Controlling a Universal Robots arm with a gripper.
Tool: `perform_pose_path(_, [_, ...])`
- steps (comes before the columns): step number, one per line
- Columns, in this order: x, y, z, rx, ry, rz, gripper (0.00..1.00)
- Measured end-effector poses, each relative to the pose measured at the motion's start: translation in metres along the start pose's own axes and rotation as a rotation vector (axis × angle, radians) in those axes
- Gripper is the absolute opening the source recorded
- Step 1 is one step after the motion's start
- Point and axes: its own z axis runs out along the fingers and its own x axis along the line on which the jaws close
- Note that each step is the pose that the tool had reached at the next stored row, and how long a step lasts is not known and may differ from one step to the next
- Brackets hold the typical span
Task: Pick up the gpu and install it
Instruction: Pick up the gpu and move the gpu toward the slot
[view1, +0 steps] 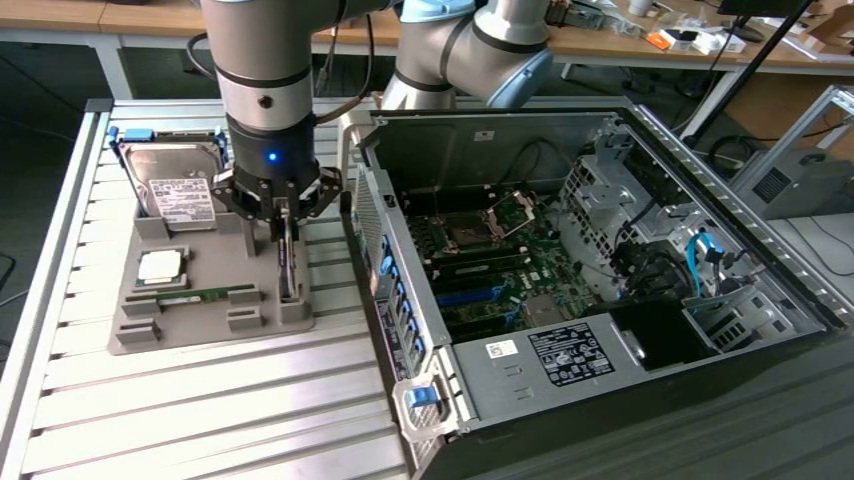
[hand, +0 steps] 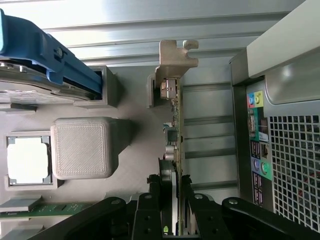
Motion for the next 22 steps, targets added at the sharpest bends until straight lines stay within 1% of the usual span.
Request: perform_pose_path(22, [-0.0001,0.0002,-0.0055,0.0000,0.0000,0.000,0.27])
